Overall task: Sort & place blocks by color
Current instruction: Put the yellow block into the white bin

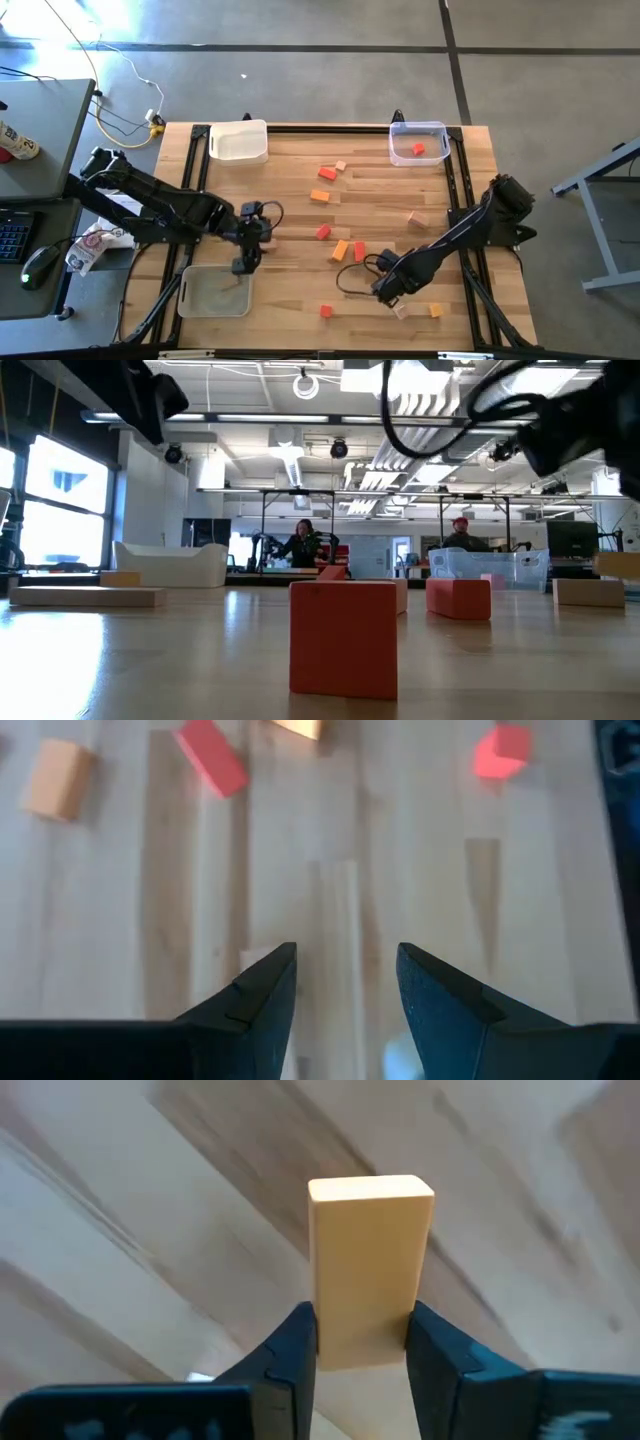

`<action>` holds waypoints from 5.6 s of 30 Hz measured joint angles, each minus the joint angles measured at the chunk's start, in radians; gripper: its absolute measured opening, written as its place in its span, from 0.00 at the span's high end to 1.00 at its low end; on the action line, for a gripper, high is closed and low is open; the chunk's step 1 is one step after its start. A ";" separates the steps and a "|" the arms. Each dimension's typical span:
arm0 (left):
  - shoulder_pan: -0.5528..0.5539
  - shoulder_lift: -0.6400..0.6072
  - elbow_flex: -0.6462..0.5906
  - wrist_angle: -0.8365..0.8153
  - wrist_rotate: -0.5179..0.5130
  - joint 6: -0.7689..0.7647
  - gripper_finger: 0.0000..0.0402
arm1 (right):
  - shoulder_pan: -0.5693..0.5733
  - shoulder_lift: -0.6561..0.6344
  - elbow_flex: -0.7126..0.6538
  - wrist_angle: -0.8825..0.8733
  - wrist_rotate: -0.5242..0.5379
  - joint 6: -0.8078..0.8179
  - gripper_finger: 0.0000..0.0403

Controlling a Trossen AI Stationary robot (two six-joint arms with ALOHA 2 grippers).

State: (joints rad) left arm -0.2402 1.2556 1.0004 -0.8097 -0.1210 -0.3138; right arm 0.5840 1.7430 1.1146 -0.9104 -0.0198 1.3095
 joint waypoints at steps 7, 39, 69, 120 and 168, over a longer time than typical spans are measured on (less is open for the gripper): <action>0.122 0.000 0.000 0.049 0.001 0.063 0.61 | -0.087 -0.036 0.046 0.002 0.137 -0.190 0.77; 0.430 0.000 0.000 0.525 0.034 -0.183 0.61 | -0.401 -0.037 0.319 0.185 0.598 -1.155 0.75; 0.430 0.046 0.000 0.628 -0.070 -0.260 0.61 | -0.519 -0.037 0.319 0.227 0.650 -1.513 0.75; 0.516 0.243 0.000 0.890 0.030 -0.249 0.74 | -0.518 -0.037 0.318 0.235 0.744 -1.554 0.76; 0.538 0.238 0.000 0.800 0.026 -0.043 0.89 | -0.476 -0.037 0.318 0.198 0.808 -1.491 0.39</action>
State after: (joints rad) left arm 0.2975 1.4931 1.0000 -0.0100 -0.0950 -0.3573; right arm 0.1081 1.7065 1.4330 -0.7126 0.7879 -0.1814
